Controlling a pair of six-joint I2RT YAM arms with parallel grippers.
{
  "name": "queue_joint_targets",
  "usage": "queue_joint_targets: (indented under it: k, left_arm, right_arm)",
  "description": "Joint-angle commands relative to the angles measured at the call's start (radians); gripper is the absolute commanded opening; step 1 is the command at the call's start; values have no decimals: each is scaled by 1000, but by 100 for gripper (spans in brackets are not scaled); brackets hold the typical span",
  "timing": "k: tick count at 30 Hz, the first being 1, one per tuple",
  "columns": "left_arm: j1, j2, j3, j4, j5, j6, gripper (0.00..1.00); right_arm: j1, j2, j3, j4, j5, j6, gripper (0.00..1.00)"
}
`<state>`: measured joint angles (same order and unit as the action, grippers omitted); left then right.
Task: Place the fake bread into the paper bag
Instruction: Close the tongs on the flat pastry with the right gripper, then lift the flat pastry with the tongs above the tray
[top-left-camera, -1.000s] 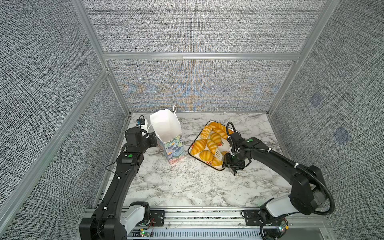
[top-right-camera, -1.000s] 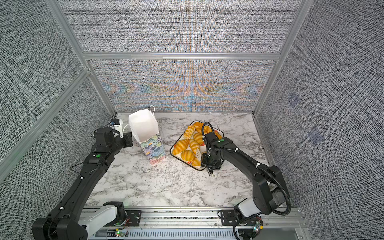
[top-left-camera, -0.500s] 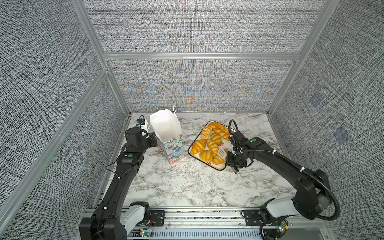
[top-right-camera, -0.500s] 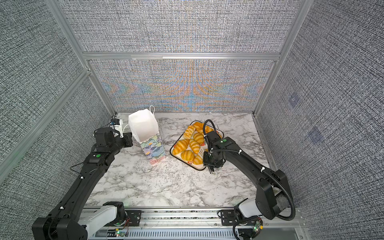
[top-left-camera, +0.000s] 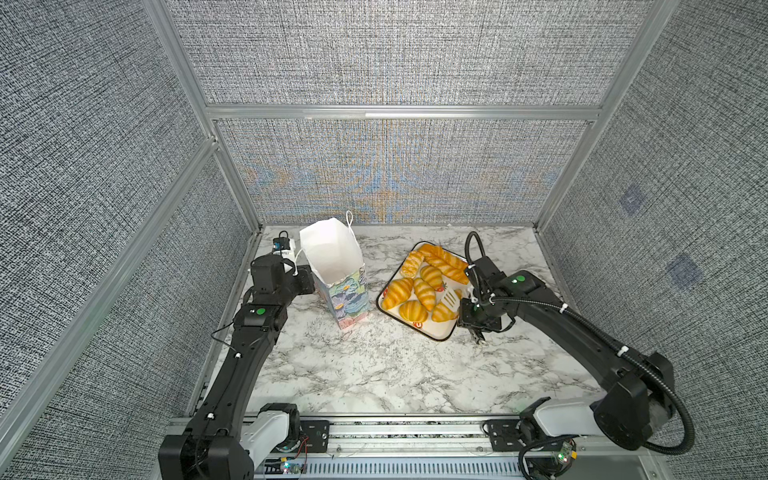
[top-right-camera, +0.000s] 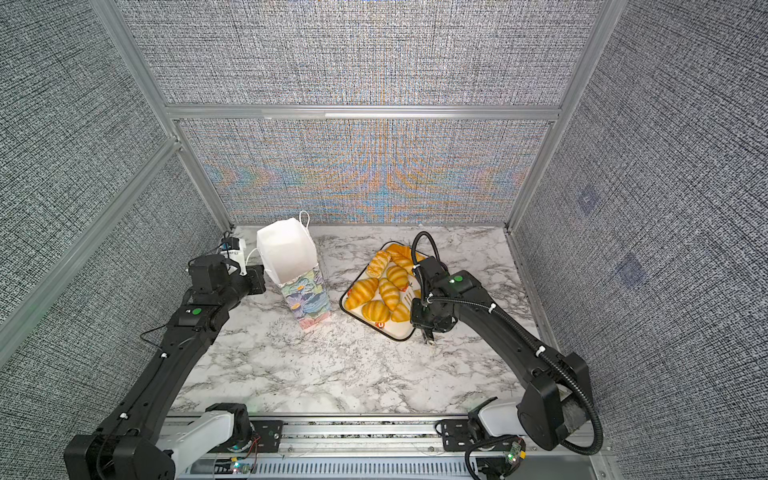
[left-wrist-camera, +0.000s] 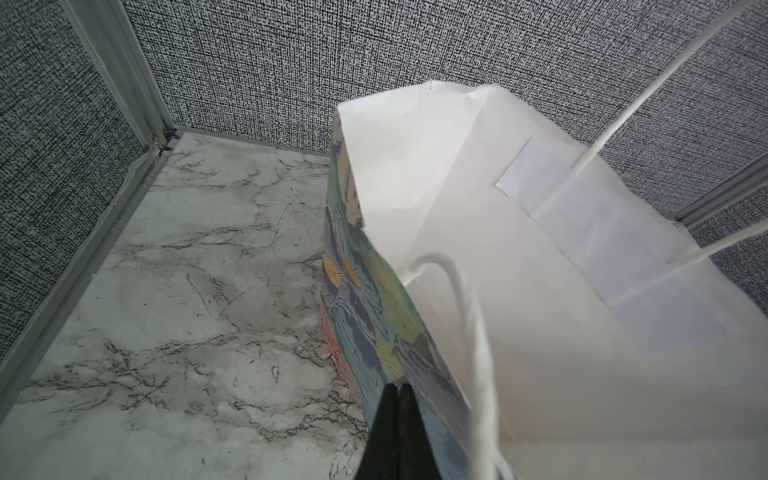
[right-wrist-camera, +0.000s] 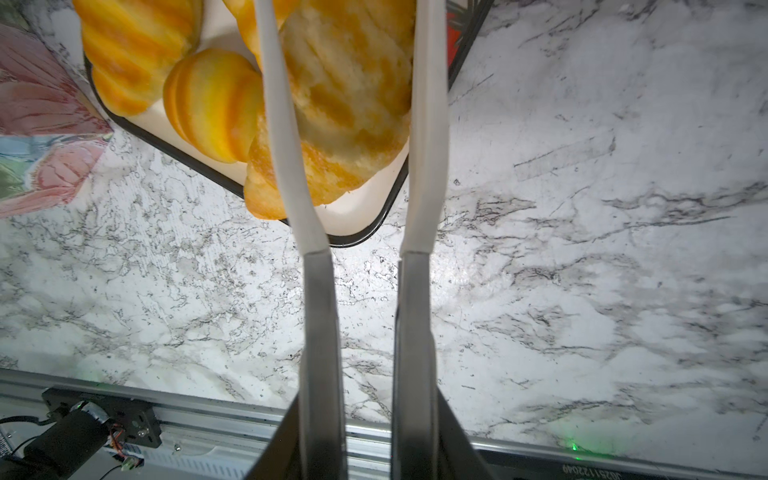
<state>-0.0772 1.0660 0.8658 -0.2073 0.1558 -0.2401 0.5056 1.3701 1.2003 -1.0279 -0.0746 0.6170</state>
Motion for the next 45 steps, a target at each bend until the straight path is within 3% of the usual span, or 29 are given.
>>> queue_joint_targets:
  k: [1,30,45]
  left_arm:
    - [2,2,4,0,-4,4,0]
    - [2,-2,4,2,-7,6,0]
    - [5,-2,2,7,-6,3,0]
  right_arm:
    - [1,-12,33,6,13,-11,33]
    - [15,89,419,87,-21,-81,32]
    - [60,140,603,235,-12,-84,32]
